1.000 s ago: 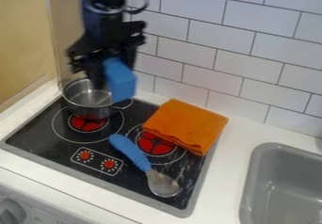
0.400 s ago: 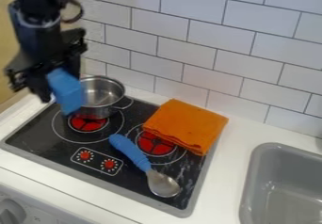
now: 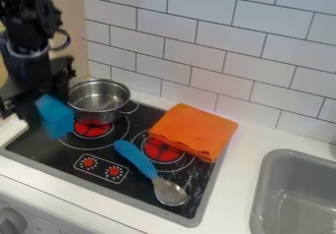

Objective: Move the blue arc to the bottom left of the stove

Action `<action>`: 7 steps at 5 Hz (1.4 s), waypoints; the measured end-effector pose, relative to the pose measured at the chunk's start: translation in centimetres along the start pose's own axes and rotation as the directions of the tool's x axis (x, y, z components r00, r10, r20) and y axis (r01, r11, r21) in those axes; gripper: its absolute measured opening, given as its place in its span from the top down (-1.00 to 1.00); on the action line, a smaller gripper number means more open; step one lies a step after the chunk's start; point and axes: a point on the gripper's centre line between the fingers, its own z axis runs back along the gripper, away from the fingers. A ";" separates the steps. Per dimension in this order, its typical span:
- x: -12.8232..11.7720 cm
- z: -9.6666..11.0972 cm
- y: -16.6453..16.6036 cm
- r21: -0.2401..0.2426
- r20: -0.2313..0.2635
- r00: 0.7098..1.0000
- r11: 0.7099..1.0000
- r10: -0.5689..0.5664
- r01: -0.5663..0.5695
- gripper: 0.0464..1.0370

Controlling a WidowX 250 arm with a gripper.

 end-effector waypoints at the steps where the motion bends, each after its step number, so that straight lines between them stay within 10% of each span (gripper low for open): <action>1: 1.2 -1.4 -0.2 0.004 -0.012 0.999 0.999 0.039 -0.039 -0.09; 5: 3.0 -4.5 -2.6 -0.036 -0.026 1.000 0.999 -0.015 0.014 -0.09; 7: 2.5 -4.5 -3.0 -0.022 -0.025 1.000 1.000 0.001 -0.002 -0.81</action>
